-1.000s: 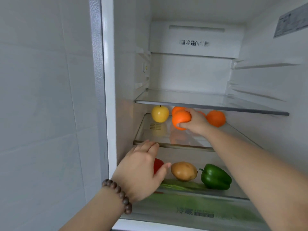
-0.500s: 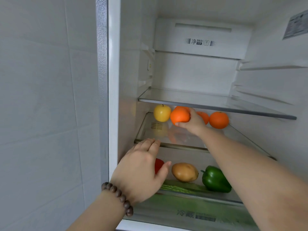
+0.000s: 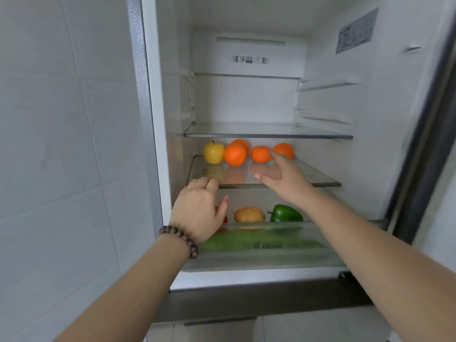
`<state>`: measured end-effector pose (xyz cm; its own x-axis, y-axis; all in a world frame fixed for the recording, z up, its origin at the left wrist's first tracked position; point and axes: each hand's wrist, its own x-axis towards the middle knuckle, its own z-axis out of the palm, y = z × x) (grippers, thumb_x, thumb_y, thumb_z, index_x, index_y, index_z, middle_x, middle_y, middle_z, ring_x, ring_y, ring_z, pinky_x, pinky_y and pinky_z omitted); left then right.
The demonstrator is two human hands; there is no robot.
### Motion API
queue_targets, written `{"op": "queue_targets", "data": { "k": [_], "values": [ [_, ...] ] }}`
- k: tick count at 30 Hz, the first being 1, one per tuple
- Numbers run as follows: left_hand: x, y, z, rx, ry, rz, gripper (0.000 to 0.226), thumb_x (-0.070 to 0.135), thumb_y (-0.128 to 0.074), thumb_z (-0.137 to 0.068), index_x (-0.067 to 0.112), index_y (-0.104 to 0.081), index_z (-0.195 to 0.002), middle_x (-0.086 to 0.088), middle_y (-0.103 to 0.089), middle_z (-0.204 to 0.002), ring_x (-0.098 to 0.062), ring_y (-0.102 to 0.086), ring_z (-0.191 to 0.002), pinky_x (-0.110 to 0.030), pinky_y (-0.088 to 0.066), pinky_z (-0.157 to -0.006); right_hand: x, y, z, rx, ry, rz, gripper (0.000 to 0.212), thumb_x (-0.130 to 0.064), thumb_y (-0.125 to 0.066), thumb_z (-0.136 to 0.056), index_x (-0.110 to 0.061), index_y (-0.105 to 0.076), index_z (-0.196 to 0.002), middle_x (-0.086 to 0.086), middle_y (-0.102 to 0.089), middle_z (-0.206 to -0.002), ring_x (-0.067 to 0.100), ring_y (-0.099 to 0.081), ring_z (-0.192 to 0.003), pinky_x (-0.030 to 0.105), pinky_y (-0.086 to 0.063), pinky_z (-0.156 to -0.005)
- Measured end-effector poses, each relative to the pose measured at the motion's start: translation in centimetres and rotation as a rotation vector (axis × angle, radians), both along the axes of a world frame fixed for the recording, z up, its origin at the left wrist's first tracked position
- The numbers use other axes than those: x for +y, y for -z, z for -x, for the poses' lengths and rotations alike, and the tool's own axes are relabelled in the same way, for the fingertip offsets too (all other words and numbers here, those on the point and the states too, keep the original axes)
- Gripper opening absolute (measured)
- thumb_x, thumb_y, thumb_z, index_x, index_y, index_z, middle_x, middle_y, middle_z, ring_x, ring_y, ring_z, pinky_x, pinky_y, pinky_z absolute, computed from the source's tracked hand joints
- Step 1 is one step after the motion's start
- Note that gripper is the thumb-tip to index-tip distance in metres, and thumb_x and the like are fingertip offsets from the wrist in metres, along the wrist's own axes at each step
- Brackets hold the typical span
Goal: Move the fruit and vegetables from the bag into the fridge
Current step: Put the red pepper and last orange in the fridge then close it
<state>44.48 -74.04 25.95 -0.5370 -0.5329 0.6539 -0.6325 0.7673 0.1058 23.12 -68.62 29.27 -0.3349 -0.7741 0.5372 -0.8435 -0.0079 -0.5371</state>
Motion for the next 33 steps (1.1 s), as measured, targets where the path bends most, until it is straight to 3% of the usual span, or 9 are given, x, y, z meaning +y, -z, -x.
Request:
{"op": "queue_targets", "data": {
  "k": [3,5,9,16,21,26,33],
  "values": [
    [2.3,1.0,-0.8,0.086,-0.012,0.036,0.057,0.045,-0.032,-0.083,0.005,-0.058,-0.115,-0.014,-0.061,-0.113,-0.034,-0.055,-0.104,-0.041,-0.047,-0.091,5.2,1.3,-2.4,0.071,0.076,0.138,0.069,-0.038,-0.062,-0.086,-0.016,-0.031,-0.143,0.004,-0.035,-0.147,0.018,-0.034,-0.134,0.021,-0.024,-0.103],
    [4.1,2.1,-1.3,0.126,-0.021,0.053,0.059,0.046,-0.035,-0.084,0.005,-0.055,-0.121,-0.015,-0.056,-0.123,-0.034,-0.05,-0.115,-0.043,-0.042,-0.1,7.7,2.8,-3.5,0.127,0.151,0.186,0.07,-0.042,-0.059,-0.086,-0.015,-0.028,-0.144,0.003,-0.027,-0.151,0.016,-0.025,-0.14,0.02,-0.018,-0.107],
    [7.5,4.7,-1.4,0.189,-0.08,0.045,0.073,0.051,-0.038,-0.085,0.002,-0.037,-0.138,-0.021,-0.038,-0.144,-0.037,-0.031,-0.137,-0.05,-0.028,-0.113,11.5,6.9,-5.0,0.165,0.371,0.201,0.091,-0.061,-0.05,-0.081,-0.009,-0.015,-0.147,0.008,-0.006,-0.158,0.018,0.001,-0.146,0.031,-0.007,-0.116],
    [9.6,9.0,0.0,0.159,-0.257,-0.058,0.091,0.06,-0.034,-0.084,0.0,-0.01,-0.149,-0.022,-0.009,-0.156,-0.036,-0.005,-0.145,-0.05,-0.01,-0.117,12.7,12.3,-5.1,0.051,0.62,0.049,0.116,-0.079,-0.04,-0.071,-0.004,0.004,-0.147,0.017,0.007,-0.157,0.029,0.008,-0.145,0.039,-0.001,-0.117],
    [8.8,11.2,1.5,0.173,-0.373,-0.158,0.102,0.066,-0.035,-0.082,-0.004,-0.001,-0.147,-0.028,-0.003,-0.155,-0.041,-0.002,-0.144,-0.053,-0.013,-0.116,11.3,13.5,-4.0,-0.05,0.61,-0.009,0.122,-0.079,-0.042,-0.068,-0.002,0.013,-0.145,0.018,0.013,-0.156,0.03,0.012,-0.144,0.044,-0.003,-0.119],
    [7.0,11.9,3.3,0.2,-0.401,-0.172,0.107,0.068,-0.037,-0.081,-0.007,0.001,-0.146,-0.032,-0.001,-0.153,-0.044,0.001,-0.143,-0.051,-0.01,-0.116,9.6,14.2,-3.0,-0.078,0.554,0.019,0.122,-0.075,-0.045,-0.069,-0.003,0.018,-0.144,0.017,0.019,-0.154,0.03,0.018,-0.143,0.039,0.0,-0.118],
    [3.0,11.5,5.9,0.223,-0.401,-0.202,0.107,0.056,-0.057,-0.081,-0.006,-0.001,-0.146,-0.031,0.0,-0.153,-0.044,0.0,-0.143,-0.05,-0.012,-0.116,5.4,14.1,-0.5,-0.102,0.495,0.034,0.121,-0.072,-0.049,-0.071,-0.002,0.017,-0.144,0.018,0.019,-0.154,0.029,0.019,-0.142,0.042,-0.002,-0.119]
  ]
}}
